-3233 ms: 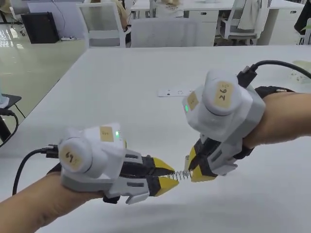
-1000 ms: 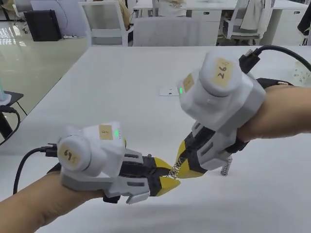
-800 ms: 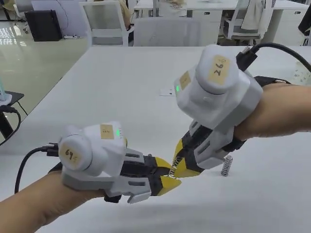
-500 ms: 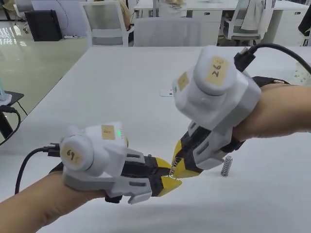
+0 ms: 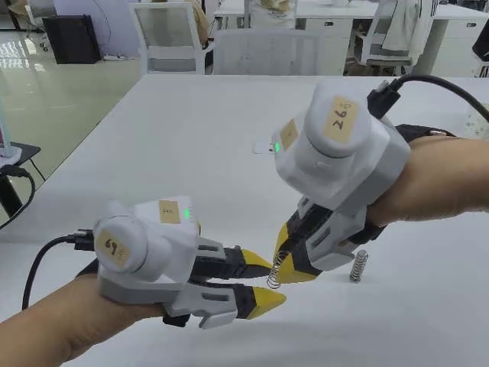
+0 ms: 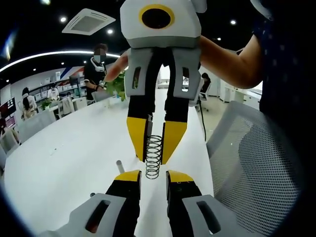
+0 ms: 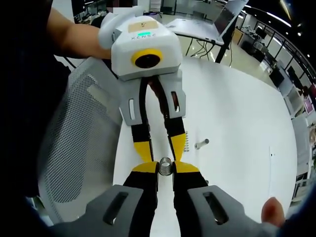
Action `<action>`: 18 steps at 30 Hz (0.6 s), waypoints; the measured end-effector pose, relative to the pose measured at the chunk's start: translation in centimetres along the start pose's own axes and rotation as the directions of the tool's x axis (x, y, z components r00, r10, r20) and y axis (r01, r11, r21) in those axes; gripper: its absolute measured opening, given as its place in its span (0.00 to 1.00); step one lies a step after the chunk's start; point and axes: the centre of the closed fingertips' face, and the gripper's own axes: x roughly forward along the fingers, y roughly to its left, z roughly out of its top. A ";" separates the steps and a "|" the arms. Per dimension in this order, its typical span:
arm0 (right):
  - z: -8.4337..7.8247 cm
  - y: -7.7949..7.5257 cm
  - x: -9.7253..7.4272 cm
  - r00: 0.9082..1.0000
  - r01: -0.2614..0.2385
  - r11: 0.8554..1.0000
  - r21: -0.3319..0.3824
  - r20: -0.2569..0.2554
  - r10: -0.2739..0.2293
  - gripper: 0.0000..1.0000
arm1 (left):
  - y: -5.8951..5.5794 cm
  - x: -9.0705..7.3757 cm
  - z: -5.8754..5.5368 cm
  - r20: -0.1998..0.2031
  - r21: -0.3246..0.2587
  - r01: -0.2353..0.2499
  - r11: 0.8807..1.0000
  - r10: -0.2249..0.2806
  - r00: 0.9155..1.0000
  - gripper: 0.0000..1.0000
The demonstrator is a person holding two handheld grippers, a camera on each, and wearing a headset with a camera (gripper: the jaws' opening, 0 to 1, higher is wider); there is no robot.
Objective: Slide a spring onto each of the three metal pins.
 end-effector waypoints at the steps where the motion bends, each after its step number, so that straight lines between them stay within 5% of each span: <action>1: 0.0 0.0 0.0 1.000 0.000 1.000 0.000 -0.001 0.000 0.08 | 0.0 0.0 -0.1 -0.001 -0.001 0.001 1.000 -0.001 1.000 0.13; 18: -1.5 -0.7 -0.1 0.999 0.020 1.000 0.014 -0.039 -0.019 0.08 | 0.9 -1.7 -1.4 -0.015 -0.065 -0.034 0.997 0.033 0.999 0.28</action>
